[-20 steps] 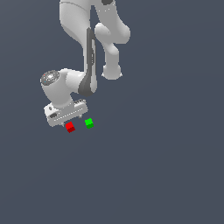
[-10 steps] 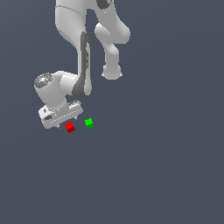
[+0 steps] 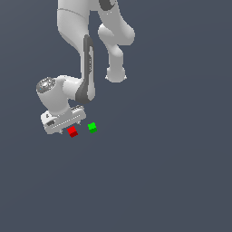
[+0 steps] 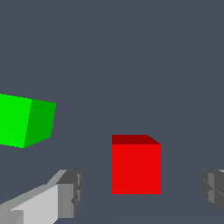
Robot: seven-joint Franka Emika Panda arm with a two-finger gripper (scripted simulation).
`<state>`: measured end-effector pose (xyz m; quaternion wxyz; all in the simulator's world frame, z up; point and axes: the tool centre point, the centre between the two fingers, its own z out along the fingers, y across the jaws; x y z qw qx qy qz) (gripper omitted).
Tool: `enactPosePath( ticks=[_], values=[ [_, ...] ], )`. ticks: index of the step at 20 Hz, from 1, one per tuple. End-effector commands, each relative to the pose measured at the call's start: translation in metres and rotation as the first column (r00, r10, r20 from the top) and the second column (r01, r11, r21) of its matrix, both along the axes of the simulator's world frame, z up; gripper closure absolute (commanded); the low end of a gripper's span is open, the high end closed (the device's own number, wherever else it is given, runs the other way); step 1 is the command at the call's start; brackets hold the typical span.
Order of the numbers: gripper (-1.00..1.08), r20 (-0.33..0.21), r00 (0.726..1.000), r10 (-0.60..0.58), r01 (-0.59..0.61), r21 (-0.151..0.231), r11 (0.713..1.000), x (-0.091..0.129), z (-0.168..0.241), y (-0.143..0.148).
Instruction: Stack the red cube on top of the green cube.
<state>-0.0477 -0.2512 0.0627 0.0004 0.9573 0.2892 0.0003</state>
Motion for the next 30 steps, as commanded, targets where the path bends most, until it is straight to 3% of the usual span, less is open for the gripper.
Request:
enactPosePath(
  ticks=[1,12,13,30],
  values=[
    [-0.92,-0.001,1.0,0.0,0.0,0.0,1.0,-0.001,-0.009,0.0],
    [-0.92,-0.001,1.0,0.001,-0.001,0.001,1.0,0.0,-0.043,0.001],
    [1.08,-0.001,1.0,0.001,-0.001,0.001,1.0,0.0,-0.043,0.001],
    [1.08,-0.001,1.0,0.001,-0.001,0.001,1.0,0.0,-0.028,0.001]
  ],
)
